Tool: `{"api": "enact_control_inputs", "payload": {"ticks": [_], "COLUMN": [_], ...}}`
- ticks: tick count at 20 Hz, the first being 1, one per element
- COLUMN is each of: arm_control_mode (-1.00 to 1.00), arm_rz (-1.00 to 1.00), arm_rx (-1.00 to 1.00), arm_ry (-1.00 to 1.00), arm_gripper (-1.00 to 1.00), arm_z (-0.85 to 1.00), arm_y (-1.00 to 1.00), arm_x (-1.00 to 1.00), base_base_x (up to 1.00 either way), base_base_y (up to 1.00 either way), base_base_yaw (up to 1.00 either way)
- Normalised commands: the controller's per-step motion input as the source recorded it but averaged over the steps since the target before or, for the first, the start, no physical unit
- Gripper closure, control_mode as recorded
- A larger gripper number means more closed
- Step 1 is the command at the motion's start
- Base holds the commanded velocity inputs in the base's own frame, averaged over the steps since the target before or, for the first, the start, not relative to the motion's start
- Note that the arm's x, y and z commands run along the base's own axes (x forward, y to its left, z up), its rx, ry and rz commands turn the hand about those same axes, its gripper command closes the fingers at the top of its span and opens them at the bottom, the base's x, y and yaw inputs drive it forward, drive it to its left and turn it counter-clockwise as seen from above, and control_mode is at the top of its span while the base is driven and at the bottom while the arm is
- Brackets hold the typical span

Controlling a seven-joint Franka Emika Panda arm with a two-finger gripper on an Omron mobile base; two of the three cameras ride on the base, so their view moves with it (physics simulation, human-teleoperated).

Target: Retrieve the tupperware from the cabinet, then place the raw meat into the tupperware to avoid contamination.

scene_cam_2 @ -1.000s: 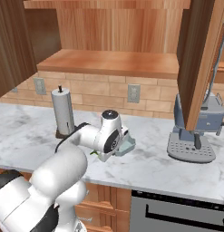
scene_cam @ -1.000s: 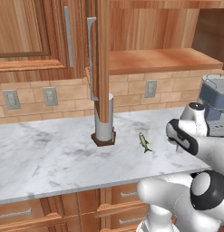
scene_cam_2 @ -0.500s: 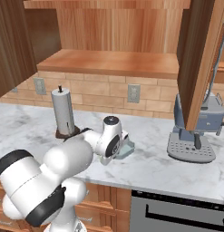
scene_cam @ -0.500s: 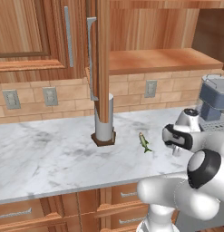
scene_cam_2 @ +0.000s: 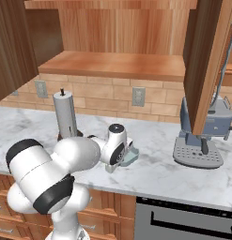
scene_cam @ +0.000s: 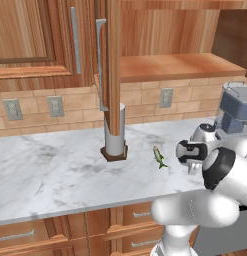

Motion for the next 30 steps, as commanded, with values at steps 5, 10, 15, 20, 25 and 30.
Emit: {"api": "enact_control_inputs", "payload": {"ticks": [5, 10, 15, 20, 25, 30], "arm_control_mode": [-1.00, -1.00, -1.00, -1.00, -1.00, -1.00], "arm_rz": [0.04, 0.04, 0.03, 0.02, 0.00, 0.00], "arm_rx": [0.01, 0.01, 0.01, 0.00, 0.00, 0.00], "arm_ry": [0.00, 0.00, 0.00, 0.00, 0.00, 0.00], "arm_gripper": [1.00, 1.00, 1.00, -1.00, -1.00, -1.00], "arm_z": [-0.17, -0.14, -0.13, -0.12, -0.03, 0.00], "arm_y": [0.00, 0.03, 0.07, 0.09, 0.02, 0.00], "arm_x": [0.14, 0.08, 0.08, 0.09, 0.02, 0.00], "base_base_x": [0.00, 0.00, 0.00, 0.00, 0.00, 0.00], "base_base_y": [0.00, 0.00, 0.00, 0.00, 0.00, 0.00], "base_base_yaw": [0.00, 0.00, 0.00, 0.00, 0.00, 0.00]}}
